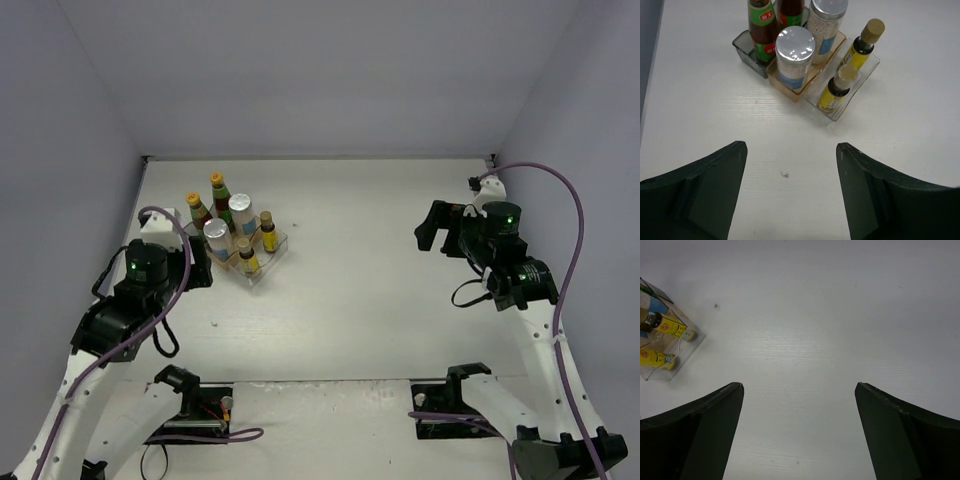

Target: Organize the condiment bottles

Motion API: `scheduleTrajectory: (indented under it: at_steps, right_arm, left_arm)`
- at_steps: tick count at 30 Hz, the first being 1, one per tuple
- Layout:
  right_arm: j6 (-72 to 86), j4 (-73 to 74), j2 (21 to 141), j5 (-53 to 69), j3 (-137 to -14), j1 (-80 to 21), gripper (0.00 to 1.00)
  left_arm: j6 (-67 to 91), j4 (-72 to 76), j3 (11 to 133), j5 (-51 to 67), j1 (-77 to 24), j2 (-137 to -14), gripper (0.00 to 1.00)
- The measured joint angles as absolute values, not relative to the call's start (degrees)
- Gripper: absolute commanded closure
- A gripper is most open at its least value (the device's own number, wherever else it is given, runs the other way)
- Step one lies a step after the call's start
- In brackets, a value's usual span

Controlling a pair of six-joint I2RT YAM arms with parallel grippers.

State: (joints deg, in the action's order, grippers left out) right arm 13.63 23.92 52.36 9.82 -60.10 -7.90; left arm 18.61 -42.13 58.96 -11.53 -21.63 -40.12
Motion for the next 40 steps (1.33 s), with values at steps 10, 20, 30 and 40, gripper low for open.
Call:
scheduleTrajectory:
  at_steps: [10,20,30,40]
  right_arm:
    - [14.44,26.92,45.45,6.55,-60.12,-9.45,0.0]
    - [16.69,30.39,36.95,2.26,-60.12,-15.2,0.0]
    - [18.48,30.44,33.91,0.8,-59.24,-17.72,0.0]
    - [19.57,30.65,31.57,1.72,-58.0,-18.04,0.0]
  left_arm:
    - [19.79,-46.5,52.95,-15.4,-21.63,-29.06,0.29]
    - [21.19,-48.4,48.88,-20.21,-21.63,-22.85,0.29]
    - [23.38,-48.77,42.44,-22.44,-21.63,-18.15,0.29]
    - [24.77,-48.66,41.21,-22.9,-21.63,-17.47,0.29]
